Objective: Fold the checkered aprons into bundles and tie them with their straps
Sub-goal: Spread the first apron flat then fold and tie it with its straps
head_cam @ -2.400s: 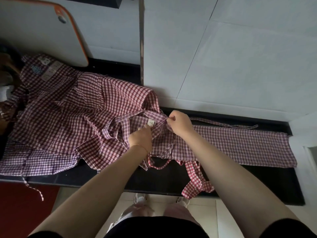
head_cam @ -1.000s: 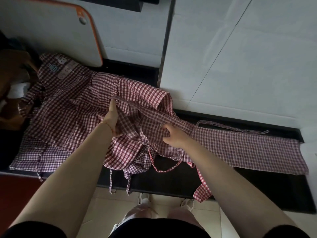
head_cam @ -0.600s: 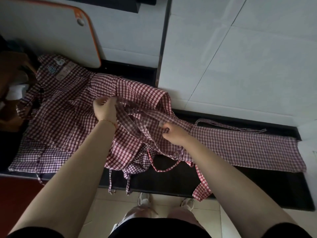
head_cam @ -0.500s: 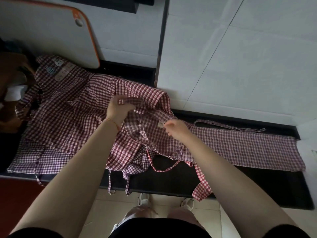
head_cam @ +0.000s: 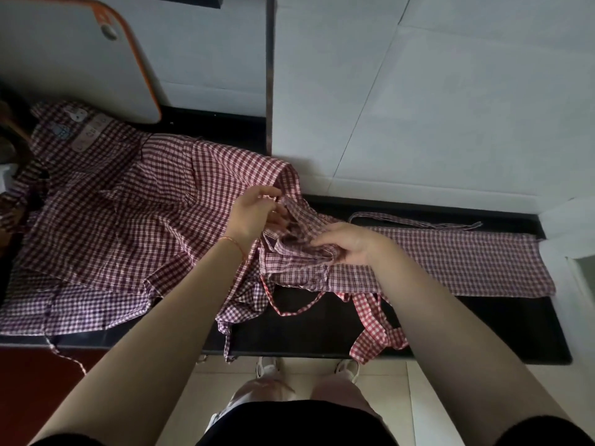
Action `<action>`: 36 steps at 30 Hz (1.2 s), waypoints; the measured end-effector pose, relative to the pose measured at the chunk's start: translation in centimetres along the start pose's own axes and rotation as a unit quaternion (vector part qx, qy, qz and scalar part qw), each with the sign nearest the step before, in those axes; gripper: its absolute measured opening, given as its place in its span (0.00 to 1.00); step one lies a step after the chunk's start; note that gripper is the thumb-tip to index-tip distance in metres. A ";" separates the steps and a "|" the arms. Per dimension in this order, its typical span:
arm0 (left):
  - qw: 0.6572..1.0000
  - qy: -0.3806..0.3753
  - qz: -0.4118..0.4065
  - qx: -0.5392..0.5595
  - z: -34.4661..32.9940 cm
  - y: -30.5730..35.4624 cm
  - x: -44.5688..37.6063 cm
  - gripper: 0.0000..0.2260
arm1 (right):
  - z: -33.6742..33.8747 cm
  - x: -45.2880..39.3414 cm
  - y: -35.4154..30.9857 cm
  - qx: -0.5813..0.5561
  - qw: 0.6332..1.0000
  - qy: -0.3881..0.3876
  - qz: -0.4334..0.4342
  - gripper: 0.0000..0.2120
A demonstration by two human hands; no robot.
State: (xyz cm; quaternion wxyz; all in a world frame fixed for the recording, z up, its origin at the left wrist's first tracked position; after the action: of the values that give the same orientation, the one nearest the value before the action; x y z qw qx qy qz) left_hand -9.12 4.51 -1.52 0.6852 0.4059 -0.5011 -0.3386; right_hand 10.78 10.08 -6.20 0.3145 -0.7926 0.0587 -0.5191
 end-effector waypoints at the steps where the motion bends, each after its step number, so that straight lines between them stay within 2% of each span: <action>1: 0.998 0.038 -0.013 -0.041 0.1 -0.4 -0.5 0.12 | 0.2 0.0 0.0 -0.016 0.999 0.028 0.009 0.10; 2: 0.993 0.054 -0.030 -0.101 0.1 -1.0 -1.1 0.10 | 0.5 0.1 0.0 -0.049 0.997 0.055 0.018 0.11; 4: 0.963 0.007 -0.086 -0.255 -0.4 -2.3 -1.5 0.09 | 1.5 0.6 0.5 -0.124 0.986 0.106 0.022 0.15; 6: 0.903 -0.038 -0.162 -0.397 -1.2 -4.3 -1.7 0.11 | 2.7 1.4 1.2 -0.125 0.975 0.182 0.021 0.17; 7: 0.875 -0.024 -0.182 -0.447 -1.5 -5.1 -1.6 0.14 | 3.4 1.8 1.7 -0.109 0.967 0.230 0.016 0.16; 9: 0.844 0.049 -0.189 -0.499 -1.9 -5.9 -1.2 0.20 | 4.8 2.2 2.8 -0.099 0.945 0.310 -0.002 0.13; 11: 0.850 0.060 -0.161 -0.499 -2.2 -6.3 -1.0 0.23 | 5.6 2.1 3.5 -0.107 0.928 0.356 -0.020 0.14; 13: 0.874 0.022 -0.122 -0.469 -2.4 -7.1 -1.0 0.27 | 5.7 2.0 3.7 -0.090 0.922 0.375 -0.038 0.15; 14: 0.874 0.009 -0.118 -0.472 -2.5 -7.5 -1.1 0.28 | 5.7 1.9 3.7 -0.077 0.921 0.380 -0.042 0.17; 17: 0.850 -0.002 -0.117 -0.513 -2.4 -8.2 -1.2 0.20 | 5.3 1.6 3.6 -0.007 0.929 0.369 0.024 0.35; 19: 0.862 0.024 -0.101 -0.497 -2.6 -8.1 -1.0 0.16 | 4.8 1.6 3.6 0.056 0.941 0.325 0.078 0.46; 20: 0.869 0.044 -0.082 -0.485 -2.7 -8.0 -1.0 0.15 | 4.7 1.5 3.7 0.089 0.942 0.306 0.106 0.46; 21: 0.875 0.064 -0.056 -0.476 -2.9 -7.9 -1.1 0.15 | 4.4 1.5 3.6 0.129 0.940 0.288 0.129 0.40; 23: 0.880 0.100 -0.002 -0.464 -3.1 -7.5 -1.4 0.15 | 3.6 1.4 3.4 0.219 0.931 0.257 0.140 0.27; 25: 0.886 0.112 0.029 -0.448 -3.0 -7.1 -1.9 0.10 | 3.3 1.4 3.2 0.249 0.924 0.259 0.129 0.14; 27: 0.891 0.110 0.048 -0.438 -2.8 -7.0 -2.6 0.03 | 3.8 2.0 3.3 0.179 0.934 0.280 0.128 0.06; 28: 0.891 0.108 0.054 -0.437 -2.5 -7.0 -2.9 0.03 | 4.4 2.1 3.5 0.108 0.941 0.295 0.124 0.06; 30: 0.892 0.101 0.058 -0.437 -2.4 -7.1 -3.3 0.05 | 6.6 3.1 4.2 -0.070 0.932 0.343 0.095 0.09; 31: 0.892 0.099 0.058 -0.438 -2.3 -7.2 -3.4 0.06 | 7.9 3.7 4.8 -0.165 0.916 0.358 0.082 0.10; 33: 0.891 0.099 0.063 -0.439 -2.4 -7.4 -3.6 0.08 | 10.9 4.9 6.5 -0.323 0.854 0.403 0.064 0.10; 34: 0.891 0.099 0.065 -0.438 -2.4 -7.3 -3.7 0.08 | 12.2 5.5 7.4 -0.364 0.826 0.427 0.056 0.12; 36: 0.892 0.100 0.071 -0.434 -2.5 -7.3 -3.8 0.08 | 13.9 5.9 8.3 -0.345 0.826 0.442 0.059 0.17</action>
State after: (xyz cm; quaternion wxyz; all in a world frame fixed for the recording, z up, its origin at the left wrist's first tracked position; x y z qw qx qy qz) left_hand -8.15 5.13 -10.09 0.8621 0.0633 -0.2603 -0.4302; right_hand 27.33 7.11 -9.84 -0.0088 -0.5306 0.4132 -0.7400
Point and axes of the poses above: each hand's wrist, its own x-axis away from the middle knuckle, its own z-axis out of the back of the hand, y = z × x, the point moved 2 cm from there along -x, towards the middle knuckle, and after that the axes turned 12 degrees about -x, right-handed, at the moved point
